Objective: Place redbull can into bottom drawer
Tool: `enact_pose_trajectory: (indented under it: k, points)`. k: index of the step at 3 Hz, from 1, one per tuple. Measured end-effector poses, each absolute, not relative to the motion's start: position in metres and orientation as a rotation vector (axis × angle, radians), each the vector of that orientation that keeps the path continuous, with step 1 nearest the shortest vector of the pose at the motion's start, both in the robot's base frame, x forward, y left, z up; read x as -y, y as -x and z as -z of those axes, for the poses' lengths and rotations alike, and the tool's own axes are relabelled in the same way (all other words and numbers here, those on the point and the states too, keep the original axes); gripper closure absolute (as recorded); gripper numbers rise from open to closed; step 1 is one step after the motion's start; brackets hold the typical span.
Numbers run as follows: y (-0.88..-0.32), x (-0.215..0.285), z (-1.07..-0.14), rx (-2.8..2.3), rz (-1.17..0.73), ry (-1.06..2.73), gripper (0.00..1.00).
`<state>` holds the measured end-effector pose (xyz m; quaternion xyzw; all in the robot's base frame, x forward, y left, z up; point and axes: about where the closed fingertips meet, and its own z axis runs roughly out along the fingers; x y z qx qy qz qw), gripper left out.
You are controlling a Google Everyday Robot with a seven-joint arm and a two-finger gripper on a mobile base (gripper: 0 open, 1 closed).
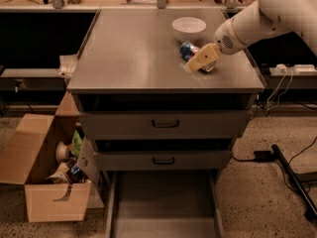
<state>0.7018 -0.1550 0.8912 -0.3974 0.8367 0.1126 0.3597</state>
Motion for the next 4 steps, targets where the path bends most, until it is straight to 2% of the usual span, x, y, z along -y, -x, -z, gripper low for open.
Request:
enact_pose_trajectory:
  k: [2, 3, 4]
  points:
    - [-0.746, 0.145, -0.861, -2.170, -0.307, 0.949, 0.00]
    - [-0.755, 0.142, -0.846, -2.204, -0.304, 0.930, 0.09]
    - [-0.759, 0.148, -0.835, -2.230, -0.295, 0.891, 0.25]
